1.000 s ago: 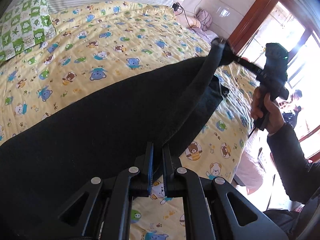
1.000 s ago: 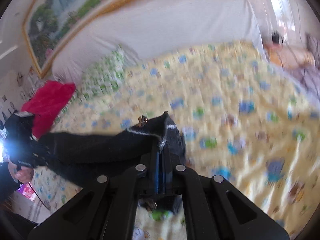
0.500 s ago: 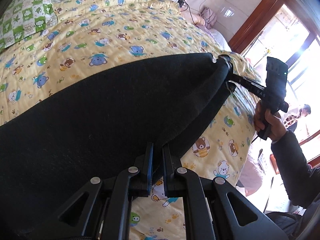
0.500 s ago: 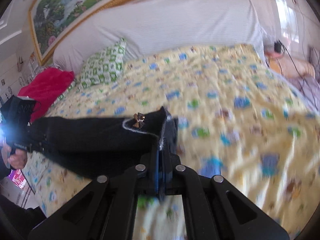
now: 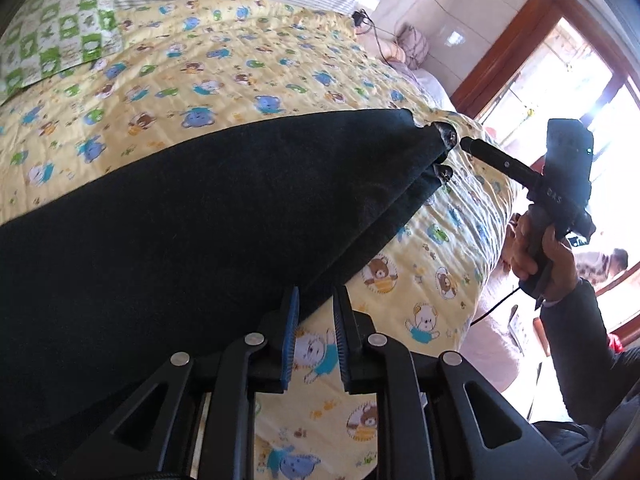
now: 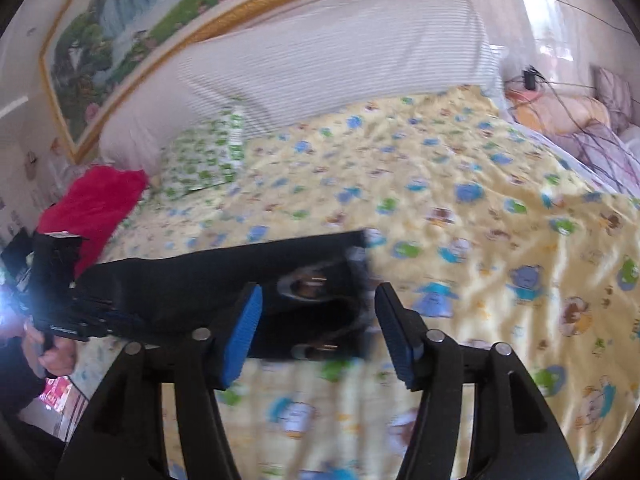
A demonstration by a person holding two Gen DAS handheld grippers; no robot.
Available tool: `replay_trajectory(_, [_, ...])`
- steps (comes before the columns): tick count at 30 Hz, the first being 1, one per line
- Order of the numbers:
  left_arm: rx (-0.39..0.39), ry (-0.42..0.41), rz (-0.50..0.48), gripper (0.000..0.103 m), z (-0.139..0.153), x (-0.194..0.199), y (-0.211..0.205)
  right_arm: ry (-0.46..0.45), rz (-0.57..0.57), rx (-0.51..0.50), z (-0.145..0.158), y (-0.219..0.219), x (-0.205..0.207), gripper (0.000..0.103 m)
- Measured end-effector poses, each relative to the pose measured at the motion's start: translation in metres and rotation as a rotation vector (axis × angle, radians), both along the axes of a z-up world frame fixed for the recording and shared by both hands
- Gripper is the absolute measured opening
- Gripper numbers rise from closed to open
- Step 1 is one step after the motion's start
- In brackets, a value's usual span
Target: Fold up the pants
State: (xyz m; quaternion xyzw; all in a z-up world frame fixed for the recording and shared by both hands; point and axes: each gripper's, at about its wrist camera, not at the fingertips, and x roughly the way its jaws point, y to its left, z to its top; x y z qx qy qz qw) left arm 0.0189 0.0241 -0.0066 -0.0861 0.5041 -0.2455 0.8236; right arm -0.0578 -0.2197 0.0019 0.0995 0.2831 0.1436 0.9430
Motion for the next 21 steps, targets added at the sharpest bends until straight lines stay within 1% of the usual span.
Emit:
replay_trajectory(5, [-0.027,0.005,0.081,0.017,-0.001,-0.016,0.025,0.010,0.090,-0.018,0.002,0.041,0.011,0.061])
replay_trajectory(9, [-0.058,0.012,0.184,0.017,-0.002,-0.030,0.057,0.020,0.144,-0.006,0.001,0.066,0.016,0.063])
replay_trajectory(10, [-0.067,0.013,0.222,0.018,-0.003,-0.035,0.069,0.022,0.159,-0.004,0.001,0.073,0.018,0.064])
replay_trajectory(14, [-0.103,0.018,0.343,0.029,-0.004,-0.051,0.107,0.030,0.224,-0.005,-0.001,0.103,0.024,0.064])
replay_trajectory(15, [-0.114,0.018,0.380,0.030,-0.004,-0.057,0.119,0.031,0.239,-0.004,-0.001,0.109,0.024,0.064])
replay_trajectory(21, [-0.143,0.005,0.528,0.030,-0.001,-0.089,0.171,0.045,0.347,-0.011,-0.004,0.159,0.030,0.065])
